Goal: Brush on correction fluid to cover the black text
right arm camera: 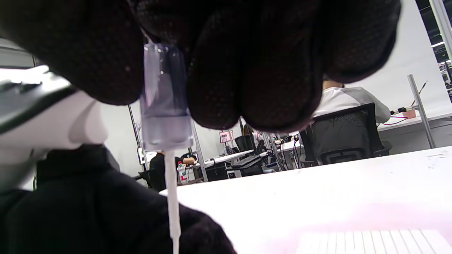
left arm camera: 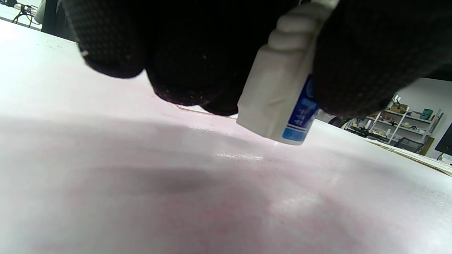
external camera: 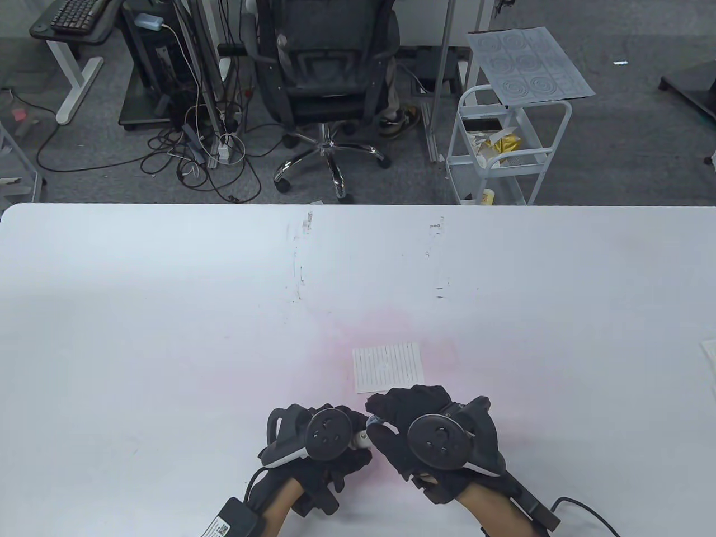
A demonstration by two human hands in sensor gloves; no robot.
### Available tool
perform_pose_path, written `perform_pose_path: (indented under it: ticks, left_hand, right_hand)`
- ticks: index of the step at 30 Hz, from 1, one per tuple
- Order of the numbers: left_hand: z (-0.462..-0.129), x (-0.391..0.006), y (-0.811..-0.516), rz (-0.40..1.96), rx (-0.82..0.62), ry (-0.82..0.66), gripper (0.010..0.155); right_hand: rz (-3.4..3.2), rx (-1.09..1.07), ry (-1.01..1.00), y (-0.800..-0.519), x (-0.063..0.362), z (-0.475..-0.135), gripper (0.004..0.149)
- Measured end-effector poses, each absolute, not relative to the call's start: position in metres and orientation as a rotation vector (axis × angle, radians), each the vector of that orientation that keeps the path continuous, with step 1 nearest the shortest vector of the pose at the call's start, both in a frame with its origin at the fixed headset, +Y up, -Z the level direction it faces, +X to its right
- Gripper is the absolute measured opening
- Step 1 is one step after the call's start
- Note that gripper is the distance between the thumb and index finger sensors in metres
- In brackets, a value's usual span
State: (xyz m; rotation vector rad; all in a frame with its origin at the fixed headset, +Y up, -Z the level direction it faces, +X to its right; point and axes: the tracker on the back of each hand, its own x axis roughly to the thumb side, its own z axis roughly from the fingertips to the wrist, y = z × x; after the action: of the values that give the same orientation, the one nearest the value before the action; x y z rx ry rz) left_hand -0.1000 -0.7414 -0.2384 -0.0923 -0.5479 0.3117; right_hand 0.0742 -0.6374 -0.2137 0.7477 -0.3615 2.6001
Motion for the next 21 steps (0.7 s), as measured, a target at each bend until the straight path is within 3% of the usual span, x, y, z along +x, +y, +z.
perform_pose_path:
  ticks: [21]
  left_hand:
    - [-0.236,-0.095,-0.741,0.32,-0.106,-0.559,0.06]
  right_hand:
    - [2.783,0.874,-0.189,-0.669,0.047,-0.214,0.048]
